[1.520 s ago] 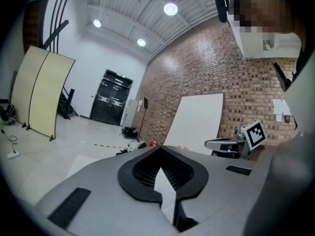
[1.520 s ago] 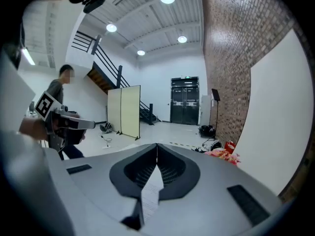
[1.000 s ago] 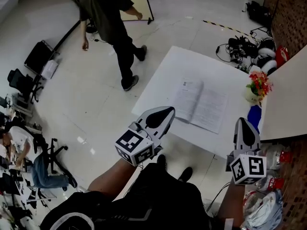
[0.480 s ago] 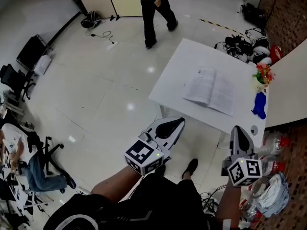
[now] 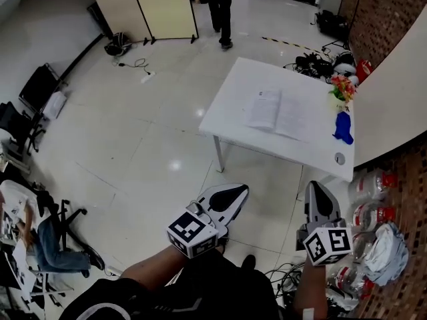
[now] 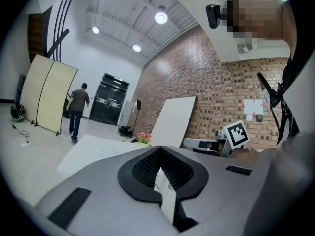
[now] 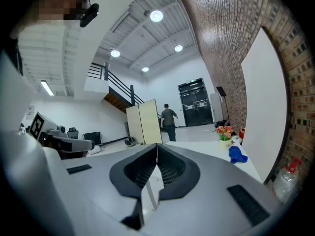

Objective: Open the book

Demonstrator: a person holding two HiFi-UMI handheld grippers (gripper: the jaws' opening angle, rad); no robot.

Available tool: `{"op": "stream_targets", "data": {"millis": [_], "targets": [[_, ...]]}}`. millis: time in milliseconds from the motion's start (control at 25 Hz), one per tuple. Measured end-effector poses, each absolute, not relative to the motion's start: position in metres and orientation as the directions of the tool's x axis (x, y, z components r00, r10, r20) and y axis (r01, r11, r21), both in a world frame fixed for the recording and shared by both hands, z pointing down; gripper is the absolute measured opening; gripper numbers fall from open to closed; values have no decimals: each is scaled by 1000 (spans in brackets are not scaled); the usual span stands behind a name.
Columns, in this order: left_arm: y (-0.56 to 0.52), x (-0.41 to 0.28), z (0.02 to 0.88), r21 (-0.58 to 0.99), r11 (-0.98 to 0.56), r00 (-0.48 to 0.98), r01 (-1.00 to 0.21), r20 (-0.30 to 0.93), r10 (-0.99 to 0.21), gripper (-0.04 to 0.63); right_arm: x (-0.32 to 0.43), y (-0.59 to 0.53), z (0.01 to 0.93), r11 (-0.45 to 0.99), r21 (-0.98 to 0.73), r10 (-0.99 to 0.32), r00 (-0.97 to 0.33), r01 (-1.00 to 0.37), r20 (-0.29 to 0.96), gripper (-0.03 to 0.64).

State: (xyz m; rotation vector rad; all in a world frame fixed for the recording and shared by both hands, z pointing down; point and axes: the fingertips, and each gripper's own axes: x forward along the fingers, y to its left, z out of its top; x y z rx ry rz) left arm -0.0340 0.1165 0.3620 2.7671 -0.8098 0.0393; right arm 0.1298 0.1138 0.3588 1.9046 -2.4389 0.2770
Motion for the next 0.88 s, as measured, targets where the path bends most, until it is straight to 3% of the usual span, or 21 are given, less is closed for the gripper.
{"op": "stream_targets", "data": {"millis": [360,600,880], "targets": [[227,-33,345,116,-781,789,-614,101,-606,-5,140,210,357,292,-126,-943,-307,-948,127,2],[267,-96,339,138,-746,758,-651,57,-650,-5,93,268,350,246,-73,-960,-253,-967,118,2],[324,-161,336,132,-819,829,-559,46,-558,-5,23,322,330,202,-112,-974,-211,-973,81,0]]}}
